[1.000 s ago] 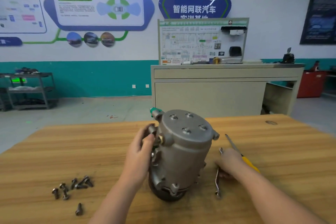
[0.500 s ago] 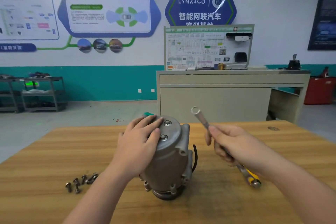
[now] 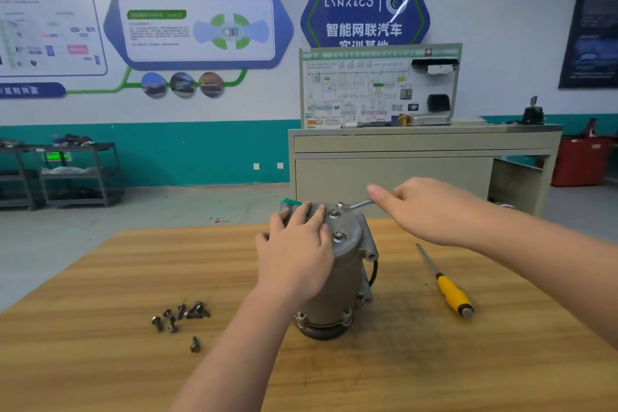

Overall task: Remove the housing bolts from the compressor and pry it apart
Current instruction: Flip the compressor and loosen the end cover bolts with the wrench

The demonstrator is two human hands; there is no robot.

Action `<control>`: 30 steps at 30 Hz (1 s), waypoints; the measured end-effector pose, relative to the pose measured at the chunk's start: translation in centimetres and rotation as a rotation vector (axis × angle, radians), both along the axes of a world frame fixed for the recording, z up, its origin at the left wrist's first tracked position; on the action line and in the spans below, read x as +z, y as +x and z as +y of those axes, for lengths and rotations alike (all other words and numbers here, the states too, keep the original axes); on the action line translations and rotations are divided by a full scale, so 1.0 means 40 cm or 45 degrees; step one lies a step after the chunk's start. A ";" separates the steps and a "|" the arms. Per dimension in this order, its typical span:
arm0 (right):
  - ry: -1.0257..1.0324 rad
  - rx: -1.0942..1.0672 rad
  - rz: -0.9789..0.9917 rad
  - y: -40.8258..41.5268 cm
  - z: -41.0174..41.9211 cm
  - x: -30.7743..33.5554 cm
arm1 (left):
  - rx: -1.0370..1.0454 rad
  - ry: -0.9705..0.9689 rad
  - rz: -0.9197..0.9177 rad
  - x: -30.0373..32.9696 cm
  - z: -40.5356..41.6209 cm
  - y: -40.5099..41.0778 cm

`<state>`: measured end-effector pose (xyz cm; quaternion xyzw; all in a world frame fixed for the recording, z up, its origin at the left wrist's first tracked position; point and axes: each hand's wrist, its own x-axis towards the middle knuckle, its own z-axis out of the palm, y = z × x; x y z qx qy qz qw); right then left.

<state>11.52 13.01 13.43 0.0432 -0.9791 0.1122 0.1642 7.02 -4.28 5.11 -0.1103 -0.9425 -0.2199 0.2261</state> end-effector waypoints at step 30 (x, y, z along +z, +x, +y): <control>0.232 -0.020 0.466 -0.120 0.047 -0.121 | -0.066 -0.298 0.156 -0.004 0.028 0.006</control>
